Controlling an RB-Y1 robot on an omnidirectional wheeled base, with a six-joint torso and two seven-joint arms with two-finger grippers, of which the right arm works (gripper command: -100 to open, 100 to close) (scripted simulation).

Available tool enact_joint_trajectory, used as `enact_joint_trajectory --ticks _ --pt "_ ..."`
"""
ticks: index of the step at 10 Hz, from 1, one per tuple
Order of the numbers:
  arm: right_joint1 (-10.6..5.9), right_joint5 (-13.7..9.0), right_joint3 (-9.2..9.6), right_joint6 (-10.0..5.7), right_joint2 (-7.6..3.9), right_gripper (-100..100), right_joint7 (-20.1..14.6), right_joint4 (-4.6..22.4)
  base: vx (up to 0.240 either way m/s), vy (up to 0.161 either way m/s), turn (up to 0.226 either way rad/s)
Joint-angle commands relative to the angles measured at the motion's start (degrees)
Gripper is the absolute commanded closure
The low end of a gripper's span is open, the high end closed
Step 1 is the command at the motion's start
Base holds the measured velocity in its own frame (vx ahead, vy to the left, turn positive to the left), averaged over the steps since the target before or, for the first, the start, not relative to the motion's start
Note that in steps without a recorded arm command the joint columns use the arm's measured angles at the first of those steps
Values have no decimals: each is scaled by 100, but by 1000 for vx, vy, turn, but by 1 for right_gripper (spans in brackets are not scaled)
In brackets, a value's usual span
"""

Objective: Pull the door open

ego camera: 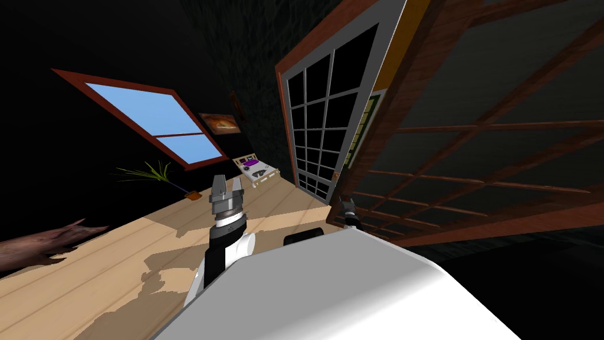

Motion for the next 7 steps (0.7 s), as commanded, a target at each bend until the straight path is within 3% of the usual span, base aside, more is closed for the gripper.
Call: enact_joint_trajectory --ticks 1,6,7 --pt "6 2 2 11 7 100 22 -14 -11 2 -19" --pt "6 2 2 11 7 100 22 -14 -12 0 -1" --pt "63 65 130 0 -67 100 -89 -55 -150 -19 90"
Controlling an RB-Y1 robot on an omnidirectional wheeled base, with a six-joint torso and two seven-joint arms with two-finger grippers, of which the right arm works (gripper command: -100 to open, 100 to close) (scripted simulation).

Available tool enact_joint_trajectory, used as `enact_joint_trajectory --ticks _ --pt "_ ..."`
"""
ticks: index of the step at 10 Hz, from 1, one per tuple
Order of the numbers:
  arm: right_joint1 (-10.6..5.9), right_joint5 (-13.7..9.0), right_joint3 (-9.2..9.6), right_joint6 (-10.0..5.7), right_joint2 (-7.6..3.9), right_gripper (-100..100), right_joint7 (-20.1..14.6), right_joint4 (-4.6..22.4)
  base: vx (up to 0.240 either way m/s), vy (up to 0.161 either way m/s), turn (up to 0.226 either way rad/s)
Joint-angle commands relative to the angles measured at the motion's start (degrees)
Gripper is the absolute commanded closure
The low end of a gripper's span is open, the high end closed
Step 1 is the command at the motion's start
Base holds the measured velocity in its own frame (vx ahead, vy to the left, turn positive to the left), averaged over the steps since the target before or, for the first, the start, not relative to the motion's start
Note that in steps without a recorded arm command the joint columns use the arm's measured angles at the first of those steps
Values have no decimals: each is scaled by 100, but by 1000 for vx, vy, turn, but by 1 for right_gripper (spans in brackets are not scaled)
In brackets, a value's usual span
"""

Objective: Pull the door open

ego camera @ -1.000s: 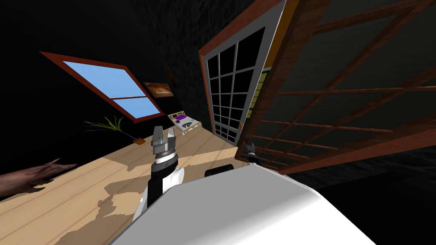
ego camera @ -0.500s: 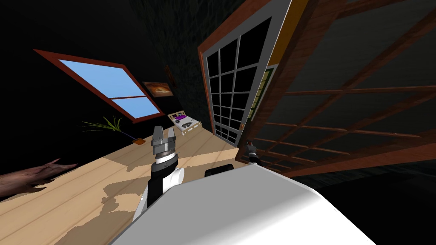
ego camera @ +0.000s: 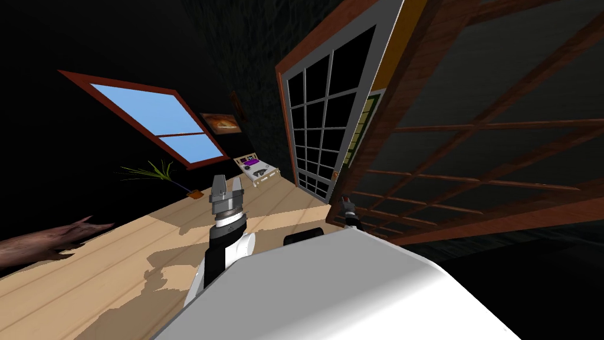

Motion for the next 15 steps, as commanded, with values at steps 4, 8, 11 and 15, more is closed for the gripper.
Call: enact_joint_trajectory --ticks 4,8,11,15 --pt "154 172 347 -54 -159 100 -288 -157 -240 -9 96" --pt "245 272 551 -63 -265 100 -445 -239 -221 -9 74" --pt "396 395 799 -224 -439 100 -686 -290 -212 -23 112" --pt "576 552 1105 -458 -691 100 -995 -367 -237 -16 103"
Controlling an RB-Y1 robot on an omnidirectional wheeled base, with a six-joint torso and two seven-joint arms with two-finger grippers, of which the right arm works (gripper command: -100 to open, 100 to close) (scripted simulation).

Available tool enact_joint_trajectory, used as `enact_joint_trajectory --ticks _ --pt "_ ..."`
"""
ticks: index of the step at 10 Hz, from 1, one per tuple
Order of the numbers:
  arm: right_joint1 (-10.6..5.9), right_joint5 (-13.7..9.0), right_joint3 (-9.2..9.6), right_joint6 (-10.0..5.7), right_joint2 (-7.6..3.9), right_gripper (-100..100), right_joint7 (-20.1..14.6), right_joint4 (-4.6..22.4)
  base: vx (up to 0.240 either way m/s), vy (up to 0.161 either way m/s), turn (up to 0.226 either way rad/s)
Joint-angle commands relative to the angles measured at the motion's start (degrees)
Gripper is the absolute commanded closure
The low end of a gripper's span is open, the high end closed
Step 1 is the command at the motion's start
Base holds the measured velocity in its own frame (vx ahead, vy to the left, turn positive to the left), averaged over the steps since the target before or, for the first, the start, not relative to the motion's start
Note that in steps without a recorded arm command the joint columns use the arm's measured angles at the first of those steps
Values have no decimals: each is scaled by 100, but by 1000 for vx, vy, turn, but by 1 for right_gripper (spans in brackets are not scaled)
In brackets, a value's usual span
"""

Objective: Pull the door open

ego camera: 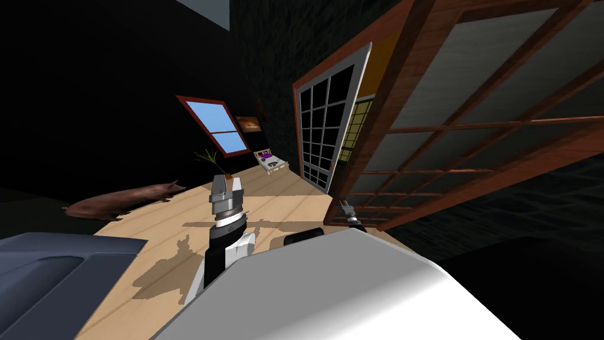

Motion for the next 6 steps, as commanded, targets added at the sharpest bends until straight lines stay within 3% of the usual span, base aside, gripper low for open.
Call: enact_joint_trajectory --ticks 1,2,6 --pt "79 45 89 -91 -83 100 -101 -43 -230 19 58" --pt "50 28 55 -47 -58 100 -63 -20 -101 2 2" --pt "209 158 290 -328 -235 100 -307 25 -178 -37 107"
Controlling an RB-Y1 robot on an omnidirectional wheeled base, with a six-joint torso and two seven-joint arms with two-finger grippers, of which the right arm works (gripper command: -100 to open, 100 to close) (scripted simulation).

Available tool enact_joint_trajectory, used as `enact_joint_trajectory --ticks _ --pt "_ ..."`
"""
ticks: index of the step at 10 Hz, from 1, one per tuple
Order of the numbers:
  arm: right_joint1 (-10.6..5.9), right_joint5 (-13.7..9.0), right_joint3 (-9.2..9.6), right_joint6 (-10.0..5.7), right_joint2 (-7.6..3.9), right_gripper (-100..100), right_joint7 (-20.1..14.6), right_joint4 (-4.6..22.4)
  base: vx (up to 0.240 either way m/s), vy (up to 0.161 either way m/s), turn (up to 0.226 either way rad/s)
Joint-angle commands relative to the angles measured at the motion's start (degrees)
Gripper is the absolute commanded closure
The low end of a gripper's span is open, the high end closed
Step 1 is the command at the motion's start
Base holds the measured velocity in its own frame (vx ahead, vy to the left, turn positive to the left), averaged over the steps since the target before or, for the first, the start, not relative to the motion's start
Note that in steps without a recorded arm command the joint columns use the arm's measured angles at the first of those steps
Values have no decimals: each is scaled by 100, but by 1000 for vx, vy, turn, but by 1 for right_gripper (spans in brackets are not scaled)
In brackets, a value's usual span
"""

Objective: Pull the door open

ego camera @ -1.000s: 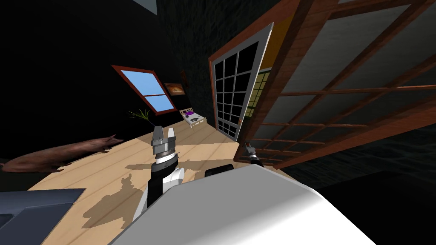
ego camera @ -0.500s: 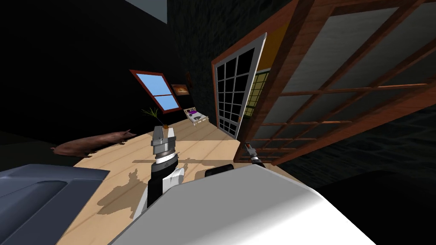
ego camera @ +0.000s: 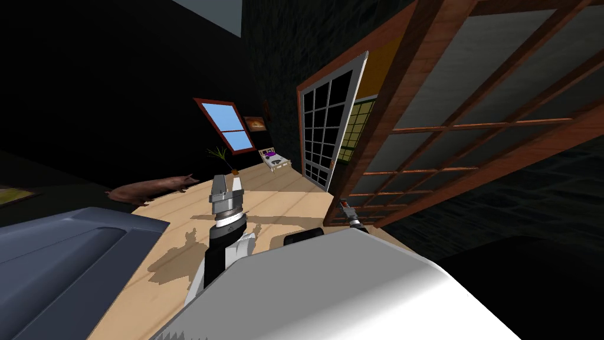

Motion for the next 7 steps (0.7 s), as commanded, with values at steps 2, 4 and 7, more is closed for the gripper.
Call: enact_joint_trajectory --ticks 2,4,7 --pt "103 91 156 -232 -134 100 -178 45 -192 -38 133" --pt "167 150 258 -370 -223 100 -289 61 -199 -27 91" --pt "207 203 338 -426 -254 100 -349 94 -136 -28 77"
